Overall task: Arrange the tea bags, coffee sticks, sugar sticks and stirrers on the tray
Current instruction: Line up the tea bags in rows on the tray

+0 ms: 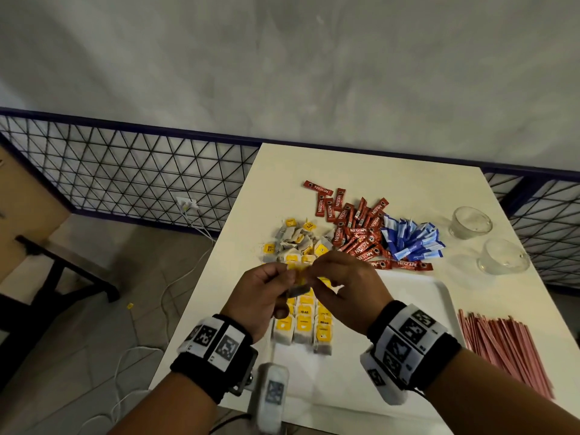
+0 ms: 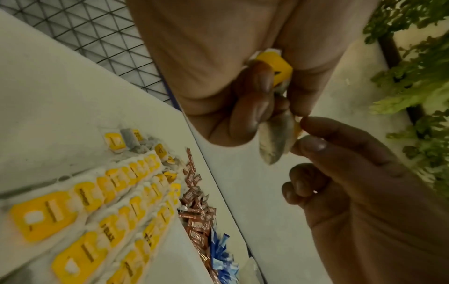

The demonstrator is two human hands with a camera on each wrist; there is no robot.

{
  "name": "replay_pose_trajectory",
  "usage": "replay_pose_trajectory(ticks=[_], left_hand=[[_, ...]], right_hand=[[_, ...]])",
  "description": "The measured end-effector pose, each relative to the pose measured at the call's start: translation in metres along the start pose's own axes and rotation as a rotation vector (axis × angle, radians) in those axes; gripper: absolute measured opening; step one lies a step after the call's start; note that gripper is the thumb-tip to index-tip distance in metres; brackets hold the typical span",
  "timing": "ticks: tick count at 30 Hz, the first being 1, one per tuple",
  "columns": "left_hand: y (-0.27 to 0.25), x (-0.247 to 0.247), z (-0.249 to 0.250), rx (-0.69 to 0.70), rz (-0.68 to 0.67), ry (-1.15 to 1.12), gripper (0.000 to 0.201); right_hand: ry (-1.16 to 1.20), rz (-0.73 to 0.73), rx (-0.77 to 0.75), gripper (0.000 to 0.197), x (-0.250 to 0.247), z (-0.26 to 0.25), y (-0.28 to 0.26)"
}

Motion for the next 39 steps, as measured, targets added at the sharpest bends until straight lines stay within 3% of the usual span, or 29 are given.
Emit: replay_pose_trajectory(ticks=[3, 5, 7, 10, 13, 15, 18, 22, 25, 28, 39], left_hand=[[0.001, -0.003, 0.004, 0.086, 0.039, 0.142, 0.018], [-0.002, 0.002, 0.009, 0.121, 0.018, 0.155, 0.013], [-0.003, 0.003, 0.01, 0.117, -0.01, 0.195, 0.014], [-0.003, -0.001, 0.009, 0.099, -0.025, 0.323, 0.01], [-0.002, -0.007, 0.004, 0.119, 0.01, 0.37, 0.035], [-0.001, -0.007, 0.001, 0.113, 0.005, 0.38, 0.038], [0.0, -0.008, -0.014, 0.026, -0.017, 0.562, 0.04], [0.0, -0.022, -0.054, -0.166, 0.002, 0.823, 0.035], [-0.001, -0.024, -0.084, -0.29, -0.046, 1.052, 0.041], [0.002, -0.022, -0.099, -0.338, -0.078, 1.173, 0.03], [0.01, -0.014, -0.111, -0.345, -0.047, 1.376, 0.021]], right_hand=[[0.231, -0.029, 0.257, 0.04, 0.0, 0.006, 0.002], [0.355, -0.116, 0.383, 0.034, 0.004, 0.008, 0.005], [0.363, -0.152, 0.382, 0.007, 0.006, 0.007, 0.007], [0.388, -0.141, 0.377, 0.015, 0.007, 0.008, 0.005], [0.43, -0.162, 0.409, 0.009, 0.01, 0.012, 0.002], [0.418, -0.175, 0.418, 0.013, 0.013, 0.013, -0.003], [0.328, -0.199, 0.472, 0.022, 0.016, 0.017, -0.011], [0.118, -0.328, 0.603, 0.003, 0.031, 0.041, -0.04], [-0.06, -0.542, 0.647, 0.016, 0.051, 0.06, -0.07], [-0.109, -0.678, 0.658, 0.027, 0.066, 0.064, -0.087], [-0.104, -0.642, 0.638, 0.028, 0.082, 0.063, -0.094]])
Point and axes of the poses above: each hand's wrist, its own y-axis towards the middle knuckle, its own x-axis out of the palm, z = x × y, the point moved 3 cm from there along y, towards the middle knuckle, and after that the axes turned 8 degrees about -z, right-handed, at the moved point
